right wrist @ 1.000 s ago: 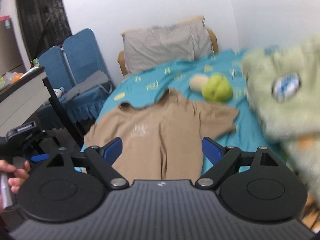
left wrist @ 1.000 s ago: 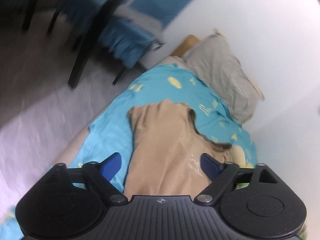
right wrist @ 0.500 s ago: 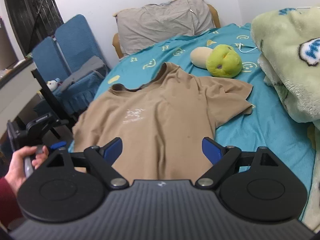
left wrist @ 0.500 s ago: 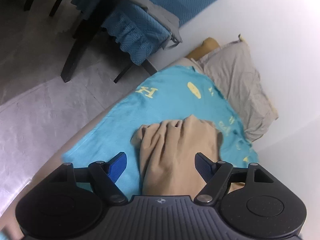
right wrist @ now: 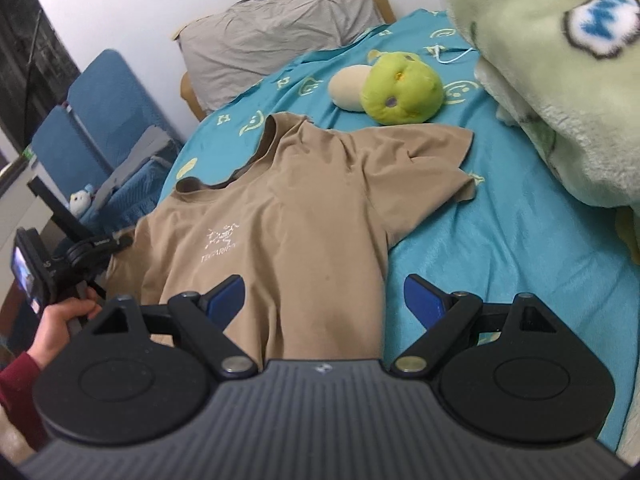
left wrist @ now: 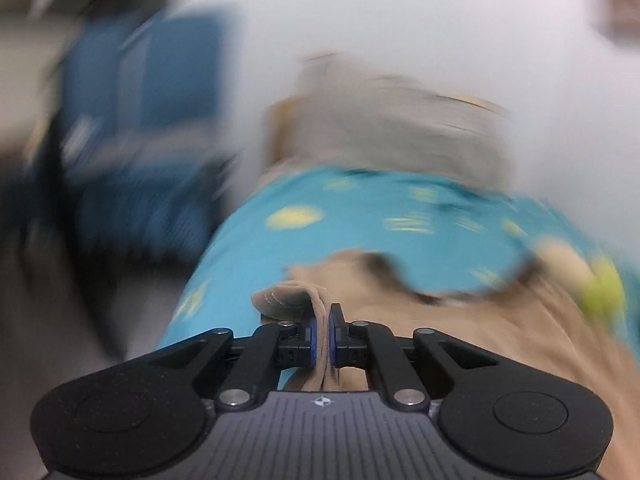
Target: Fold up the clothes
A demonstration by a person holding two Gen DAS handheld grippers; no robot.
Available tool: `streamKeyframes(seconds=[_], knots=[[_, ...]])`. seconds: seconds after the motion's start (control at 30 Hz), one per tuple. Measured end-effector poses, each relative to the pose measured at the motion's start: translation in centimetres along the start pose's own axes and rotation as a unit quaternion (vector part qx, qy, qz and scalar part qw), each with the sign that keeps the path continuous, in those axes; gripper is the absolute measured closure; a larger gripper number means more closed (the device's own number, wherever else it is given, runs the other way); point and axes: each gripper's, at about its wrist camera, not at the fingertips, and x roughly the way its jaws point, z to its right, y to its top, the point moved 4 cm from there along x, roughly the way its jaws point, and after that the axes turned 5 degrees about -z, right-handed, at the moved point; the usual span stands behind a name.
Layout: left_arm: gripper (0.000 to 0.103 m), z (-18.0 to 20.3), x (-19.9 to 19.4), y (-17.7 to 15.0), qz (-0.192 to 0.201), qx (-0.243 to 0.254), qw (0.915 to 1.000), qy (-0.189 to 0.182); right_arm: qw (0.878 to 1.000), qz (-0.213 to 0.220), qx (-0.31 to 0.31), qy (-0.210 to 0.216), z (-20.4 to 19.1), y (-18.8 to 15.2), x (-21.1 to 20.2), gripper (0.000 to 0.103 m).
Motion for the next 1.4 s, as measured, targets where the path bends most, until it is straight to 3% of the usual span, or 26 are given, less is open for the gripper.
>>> streamKeyframes(seconds=[0.1, 0.2, 0.27, 0.33, 0.43, 0.6, 0.8, 0.83, 0.93, 1.03, 1.1, 1.3, 1.4], knots=[[0.097, 7.1, -1.1, -1.3, -0.024, 0.148, 0.9873, -0.054, 1.000, -0.001, 0.005, -0.005, 0.2, 0.0, -0.1, 0.015], [0.091, 12.1, -1.4, -3.8, -0.076, 0.234, 0.9627, -0.112, 1.000, -0.009, 0.010, -0.007, 0.4, 0.0, 0.1, 0.015], [0.084, 13.6, -1.9, -5.4, -0.096, 0.248, 0.9533, -0.143, 1.000, -0.014, 0.011, -0.007, 0.5, -0.2, 0.2, 0.015], [0.076, 13.5, -2.5, -6.0, -0.096, 0.230, 0.9553, -0.158, 1.000, -0.017, 0.012, -0.007, 0.5, -0.3, 0.2, 0.015], [0.049, 11.9, -3.7, -5.9, -0.082, 0.173, 0.9656, -0.177, 1.000, -0.020, 0.018, -0.004, 0.6, -0.4, 0.3, 0.015], [0.043, 7.4, -3.3, -4.1, -0.065, 0.034, 0.9864, -0.147, 0.999, -0.024, 0.033, 0.005, 0.7, -0.3, 0.4, 0.015], [0.051, 3.3, 2.2, -2.4, -0.100, -0.101, 0.9838, -0.109, 0.999, -0.032, 0.037, 0.000, 1.0, -0.5, 1.2, 0.015], [0.058, 2.6, 2.7, -2.2, -0.100, -0.112, 0.9835, -0.102, 0.999, -0.033, 0.038, -0.001, 1.1, -0.5, 1.4, 0.015], [0.072, 2.6, 3.8, -1.7, -0.091, -0.112, 0.9839, -0.105, 0.998, -0.038, 0.040, -0.005, 1.3, -0.7, 1.9, 0.015], [0.099, 3.5, 4.5, -1.5, -0.088, -0.072, 0.9893, -0.091, 0.998, -0.043, 0.041, -0.009, 1.6, -0.9, 2.3, 0.015], [0.100, 3.3, 4.1, -1.2, -0.079, -0.065, 0.9905, -0.091, 0.998, -0.047, 0.042, -0.011, 1.7, -1.1, 2.6, 0.015], [0.101, -1.6, 1.9, 1.0, -0.036, -0.146, 0.9831, -0.105, 0.997, -0.057, 0.044, -0.013, 1.8, -1.6, 3.0, 0.015], [0.101, -5.9, 1.8, 3.6, -0.030, -0.176, 0.9823, -0.055, 0.998, -0.053, 0.034, -0.017, 1.5, -1.6, 3.0, 0.015]])
